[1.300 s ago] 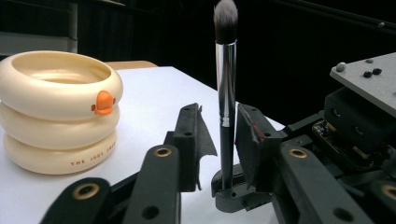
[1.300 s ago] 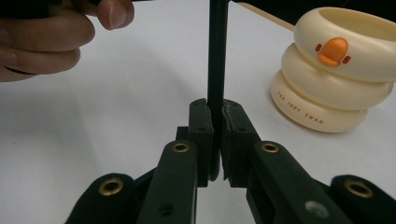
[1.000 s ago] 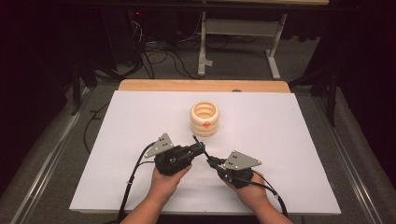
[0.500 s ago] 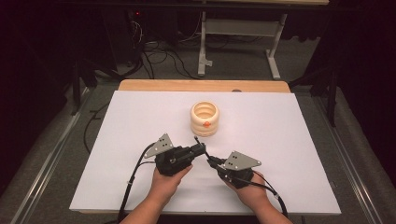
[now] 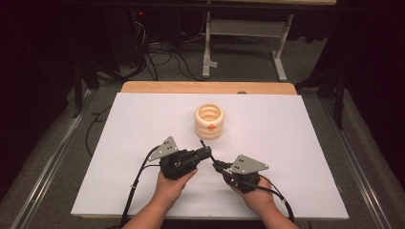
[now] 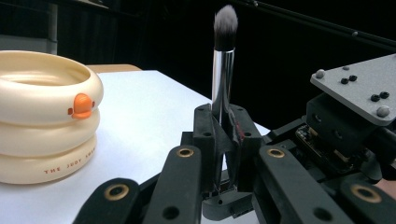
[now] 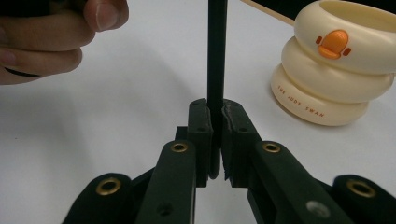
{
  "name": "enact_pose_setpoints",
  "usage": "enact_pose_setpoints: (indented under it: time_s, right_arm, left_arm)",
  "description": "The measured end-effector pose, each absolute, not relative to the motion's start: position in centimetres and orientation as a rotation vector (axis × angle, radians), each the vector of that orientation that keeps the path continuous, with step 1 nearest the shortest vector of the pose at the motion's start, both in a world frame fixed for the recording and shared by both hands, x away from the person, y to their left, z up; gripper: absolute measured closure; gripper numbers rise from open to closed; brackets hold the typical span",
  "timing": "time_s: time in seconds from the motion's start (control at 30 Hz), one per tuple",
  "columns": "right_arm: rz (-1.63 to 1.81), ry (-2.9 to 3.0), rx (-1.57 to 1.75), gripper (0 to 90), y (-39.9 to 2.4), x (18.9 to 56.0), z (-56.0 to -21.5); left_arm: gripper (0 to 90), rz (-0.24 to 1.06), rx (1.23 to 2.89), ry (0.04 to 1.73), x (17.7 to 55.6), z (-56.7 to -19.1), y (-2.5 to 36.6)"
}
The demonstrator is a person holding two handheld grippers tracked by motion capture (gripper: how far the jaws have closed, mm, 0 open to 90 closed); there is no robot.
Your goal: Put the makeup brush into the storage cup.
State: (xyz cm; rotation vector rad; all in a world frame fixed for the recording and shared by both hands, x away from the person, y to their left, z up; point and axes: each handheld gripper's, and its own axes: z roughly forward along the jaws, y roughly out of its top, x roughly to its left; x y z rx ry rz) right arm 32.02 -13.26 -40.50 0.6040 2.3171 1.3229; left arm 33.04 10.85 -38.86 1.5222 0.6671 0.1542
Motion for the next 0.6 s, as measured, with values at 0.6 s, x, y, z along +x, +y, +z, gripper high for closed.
enact_pose_setpoints:
  time_s: [0.6]
  right_arm:
    - [1.357,2.336,0.638,64.6,-13.61,32.15,-40.55]
  left_arm:
    - [83.6,0.2,1.535,0.678,33.19,-38.67,11.51]
